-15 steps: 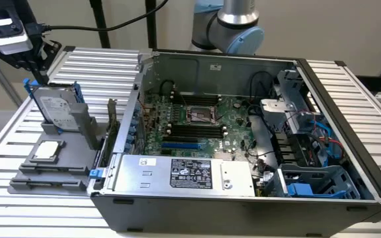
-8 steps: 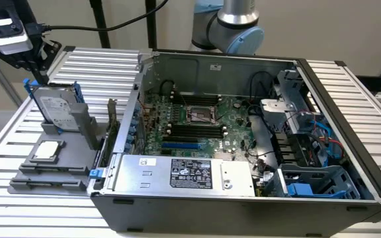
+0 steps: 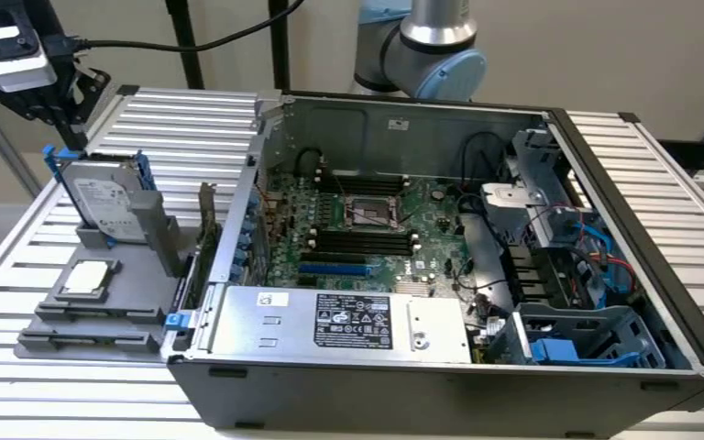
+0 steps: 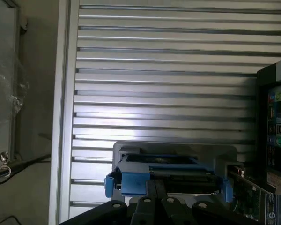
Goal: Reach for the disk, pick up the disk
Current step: 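Reach for the disk, then pick up the disk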
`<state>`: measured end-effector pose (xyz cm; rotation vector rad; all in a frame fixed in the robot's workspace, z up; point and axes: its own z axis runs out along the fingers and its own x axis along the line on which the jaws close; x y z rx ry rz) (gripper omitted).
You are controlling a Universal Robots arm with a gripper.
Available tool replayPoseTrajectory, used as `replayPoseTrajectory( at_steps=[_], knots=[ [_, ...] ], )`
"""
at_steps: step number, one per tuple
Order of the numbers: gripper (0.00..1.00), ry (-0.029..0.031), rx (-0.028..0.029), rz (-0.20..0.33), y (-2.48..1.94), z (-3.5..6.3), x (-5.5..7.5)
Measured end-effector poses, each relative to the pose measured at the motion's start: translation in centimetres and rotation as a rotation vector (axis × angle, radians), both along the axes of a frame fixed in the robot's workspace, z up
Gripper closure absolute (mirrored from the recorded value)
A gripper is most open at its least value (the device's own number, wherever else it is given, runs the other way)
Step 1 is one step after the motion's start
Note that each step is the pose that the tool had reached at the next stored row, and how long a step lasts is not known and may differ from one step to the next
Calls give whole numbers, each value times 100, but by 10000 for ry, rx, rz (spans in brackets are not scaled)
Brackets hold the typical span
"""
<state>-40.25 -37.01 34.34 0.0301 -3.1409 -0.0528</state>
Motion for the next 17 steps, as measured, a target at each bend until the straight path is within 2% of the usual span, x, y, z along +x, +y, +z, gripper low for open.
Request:
replayPoseTrajectory(
  at_steps=[4,10,17],
  knots=[
    [89,1,-43,4,20,23,-88],
    [89,-4,-47,77,21,23,-149],
    [89,-7,-46,1261,22,24,-153]
  ],
)
